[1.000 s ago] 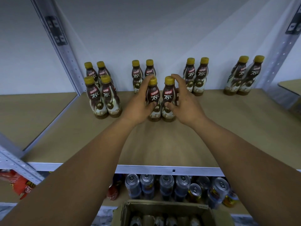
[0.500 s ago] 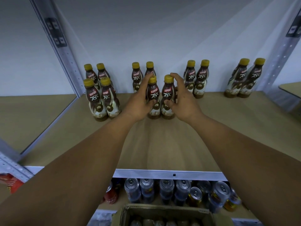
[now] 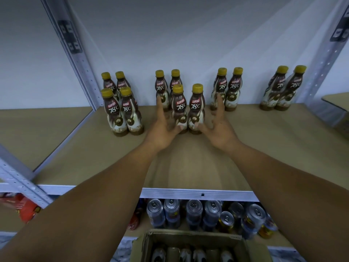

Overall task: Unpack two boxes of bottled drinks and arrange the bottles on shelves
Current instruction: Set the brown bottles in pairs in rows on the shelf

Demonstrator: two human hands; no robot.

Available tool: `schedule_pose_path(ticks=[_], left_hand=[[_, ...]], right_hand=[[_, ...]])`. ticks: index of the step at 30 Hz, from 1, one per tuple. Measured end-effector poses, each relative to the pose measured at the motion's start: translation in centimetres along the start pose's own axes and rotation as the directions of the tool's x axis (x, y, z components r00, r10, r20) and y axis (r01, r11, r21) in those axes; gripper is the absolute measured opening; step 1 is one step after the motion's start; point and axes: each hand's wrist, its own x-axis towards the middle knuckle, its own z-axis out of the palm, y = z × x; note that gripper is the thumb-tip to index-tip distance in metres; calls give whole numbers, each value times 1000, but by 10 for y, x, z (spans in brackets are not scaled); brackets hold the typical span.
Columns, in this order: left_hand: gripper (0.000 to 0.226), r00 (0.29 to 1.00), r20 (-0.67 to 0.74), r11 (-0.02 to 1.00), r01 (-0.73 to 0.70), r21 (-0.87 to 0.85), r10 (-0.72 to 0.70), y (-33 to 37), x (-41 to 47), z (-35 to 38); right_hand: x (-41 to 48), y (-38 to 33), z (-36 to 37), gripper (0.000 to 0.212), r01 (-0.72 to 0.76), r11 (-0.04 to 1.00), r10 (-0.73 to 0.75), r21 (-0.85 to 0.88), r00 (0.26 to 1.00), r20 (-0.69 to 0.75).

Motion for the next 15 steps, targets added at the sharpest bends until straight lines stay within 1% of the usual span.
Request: schedule_pose_path(ticks=[2,4,6,7,9,11,13,15], left_hand=[[117,996,-20,996,85,3,-85,-8,-17,5],[113,989,-37,989,141,47,-140,-12,-34,10],[101,982,-24,975,191,114,-189,-10,-52,15],[91,982,-12,968,189,168,-189,-7,-62,17],[71,989,20,951,133,279,-144,0,-82,19],[55,996,40,934,58,353,-77,9,-106,22],[43,1000,12,912,-11,410,7,13,-132,27],[44,995,-55,895,-51,443,84,13,-160,35]], right_hand=[[-19,7,-2,112,-89,994,91,-60,996,25],[-39,10,-4,107,-144,977,155,-158,986,62],[-57,9,-5,100,-146,954,177,-261,979,101],[-66,7,-6,94,-130,943,173,-306,978,119],[-84,1,-7,81,-69,915,141,-398,978,153],[-107,-7,-8,67,-35,893,122,-450,979,165],[-133,-11,-4,54,12,880,52,-474,991,123],[-161,-10,3,44,92,857,-89,-507,996,30]])
